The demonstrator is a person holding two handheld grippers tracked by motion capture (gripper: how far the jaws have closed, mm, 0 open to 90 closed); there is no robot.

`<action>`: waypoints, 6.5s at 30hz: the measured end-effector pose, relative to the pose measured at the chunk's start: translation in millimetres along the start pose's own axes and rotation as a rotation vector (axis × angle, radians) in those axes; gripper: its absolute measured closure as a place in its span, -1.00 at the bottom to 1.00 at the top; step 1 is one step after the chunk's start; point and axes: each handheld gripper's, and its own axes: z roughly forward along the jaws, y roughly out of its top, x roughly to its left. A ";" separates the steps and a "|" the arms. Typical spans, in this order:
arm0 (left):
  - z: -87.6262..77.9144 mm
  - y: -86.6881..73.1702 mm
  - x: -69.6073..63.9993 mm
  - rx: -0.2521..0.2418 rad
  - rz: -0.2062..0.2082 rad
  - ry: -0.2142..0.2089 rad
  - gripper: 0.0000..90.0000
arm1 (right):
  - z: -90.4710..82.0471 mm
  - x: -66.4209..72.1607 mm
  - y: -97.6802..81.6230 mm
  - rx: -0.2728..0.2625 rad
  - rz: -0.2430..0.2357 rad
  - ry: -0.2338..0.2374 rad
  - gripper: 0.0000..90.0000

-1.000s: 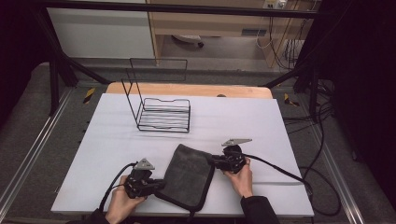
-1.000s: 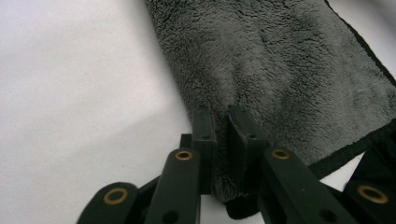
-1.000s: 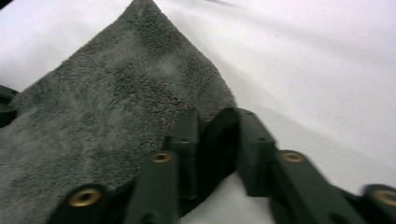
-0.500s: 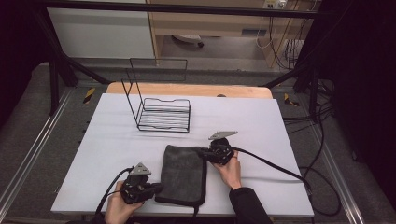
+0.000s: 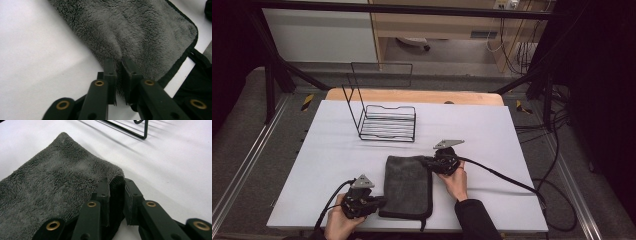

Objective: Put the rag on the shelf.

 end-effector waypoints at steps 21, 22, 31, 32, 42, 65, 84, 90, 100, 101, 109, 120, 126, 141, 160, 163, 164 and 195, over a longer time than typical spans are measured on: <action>-8.7 21.2 38.3 -0.070 0.081 0.089 -0.58 | -49.0 -5.6 -21.3 -0.069 0.042 0.008 -0.90; -8.3 23.6 40.5 -0.071 0.073 0.085 -0.61 | -50.3 -5.3 -22.6 -0.072 0.041 0.012 -0.91; 0.5 52.9 57.8 -0.101 0.042 0.098 -0.75 | -59.2 -5.3 -34.3 -0.064 0.044 0.019 -0.97; 2.7 56.4 59.3 -0.099 0.044 0.103 -0.75 | -59.9 -5.1 -35.8 -0.063 0.043 0.022 -0.97; 19.3 76.5 73.9 -0.096 0.003 0.140 -0.69 | -65.5 -3.8 -41.6 -0.066 0.063 0.028 -0.98; 51.8 82.1 78.3 -0.046 -0.053 0.070 0.40 | -60.3 -4.2 -43.1 -0.052 0.068 0.017 -0.91; 54.1 80.6 75.5 -0.044 -0.059 0.054 0.69 | -20.4 -9.2 -0.8 -0.049 0.073 -0.039 -0.23; 54.3 80.3 75.6 -0.046 -0.057 0.051 0.69 | -2.7 -9.1 -0.1 -0.016 0.083 -0.041 0.10; 54.0 79.5 75.8 -0.048 -0.044 0.051 0.69 | -2.1 -7.8 -3.1 0.052 0.126 -0.008 0.43; 54.0 79.5 76.0 -0.048 -0.045 0.050 0.69 | -2.2 -7.9 -3.0 0.057 0.131 -0.004 0.45; 53.6 79.6 76.7 -0.050 -0.061 0.040 0.73 | -2.3 -9.5 -4.0 0.069 0.196 0.040 0.67; 37.7 80.0 77.8 -0.106 -0.084 0.003 0.78 | -10.3 -6.3 -1.8 0.025 0.175 0.045 0.74; 23.5 80.9 72.2 -0.160 -0.063 0.004 0.78 | -24.7 -2.1 4.7 -0.035 0.162 0.071 0.74; -9.6 83.6 55.6 -0.273 -0.002 0.018 0.78 | -51.6 16.2 21.1 -0.145 0.067 0.068 0.74; -48.6 90.2 33.3 -0.423 0.049 0.033 0.79 | -87.2 40.8 38.8 -0.300 -0.038 0.042 0.75; -52.9 90.9 29.9 -0.441 0.058 0.039 0.79 | -91.3 44.3 40.6 -0.318 -0.051 0.030 0.75; -54.1 91.1 28.9 -0.447 0.059 0.041 0.79 | -91.3 44.3 40.6 -0.318 -0.051 0.030 0.75; -96.7 109.7 15.8 -0.668 0.095 0.085 0.79 | -125.8 77.7 78.8 -0.525 -0.161 -0.054 0.77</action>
